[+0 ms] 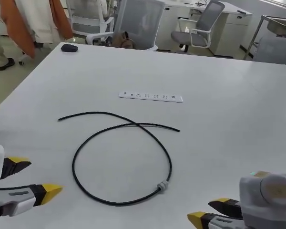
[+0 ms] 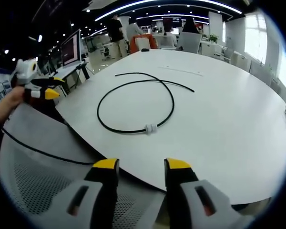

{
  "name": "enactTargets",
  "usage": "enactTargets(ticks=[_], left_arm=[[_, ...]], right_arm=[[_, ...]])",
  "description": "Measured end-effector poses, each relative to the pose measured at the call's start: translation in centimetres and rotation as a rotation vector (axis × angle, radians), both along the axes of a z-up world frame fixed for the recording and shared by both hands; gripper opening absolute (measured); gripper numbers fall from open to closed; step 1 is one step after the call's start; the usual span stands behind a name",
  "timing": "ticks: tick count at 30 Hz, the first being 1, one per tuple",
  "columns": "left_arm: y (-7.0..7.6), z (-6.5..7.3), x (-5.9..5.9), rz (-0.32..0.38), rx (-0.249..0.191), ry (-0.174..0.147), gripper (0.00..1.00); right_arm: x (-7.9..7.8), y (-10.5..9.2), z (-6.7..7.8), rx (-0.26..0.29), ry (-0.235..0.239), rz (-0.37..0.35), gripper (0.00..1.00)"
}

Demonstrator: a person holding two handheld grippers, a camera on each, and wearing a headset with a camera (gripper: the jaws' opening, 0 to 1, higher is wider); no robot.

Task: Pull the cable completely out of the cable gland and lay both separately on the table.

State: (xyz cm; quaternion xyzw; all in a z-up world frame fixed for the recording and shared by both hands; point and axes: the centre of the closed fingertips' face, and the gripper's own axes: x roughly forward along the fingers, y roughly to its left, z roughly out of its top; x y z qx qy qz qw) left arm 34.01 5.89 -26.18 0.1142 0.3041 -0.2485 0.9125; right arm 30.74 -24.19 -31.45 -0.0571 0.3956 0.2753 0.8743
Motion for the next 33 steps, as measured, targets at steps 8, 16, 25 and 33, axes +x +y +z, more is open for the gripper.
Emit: enactTargets(ticks=[8, 16, 25, 33], left_arm=[[-5.0, 0.6, 1.5, -0.111, -0.028, -0.005, 0.55], [-10.3, -0.5, 2.6, -0.228, -0.018, 0.031, 0.53], [-15.4, -2.1, 3.2, -0.326, -0.011, 0.069, 0.47], [-20.0, -4.3, 3.9, -0.448, 0.014, 0.114, 0.47]], right_arm=[[0.1, 0.2, 0.2, 0.000, -0.017, 0.017, 0.37], [0.3, -0.1, 0.5, 0.011, -0.033, -0.006, 0.36], [0.4, -0.4, 0.5, -0.006, -0.041, -0.008, 0.36], [0.4, -0.7, 0.3, -0.008, -0.038, -0.024, 0.32]])
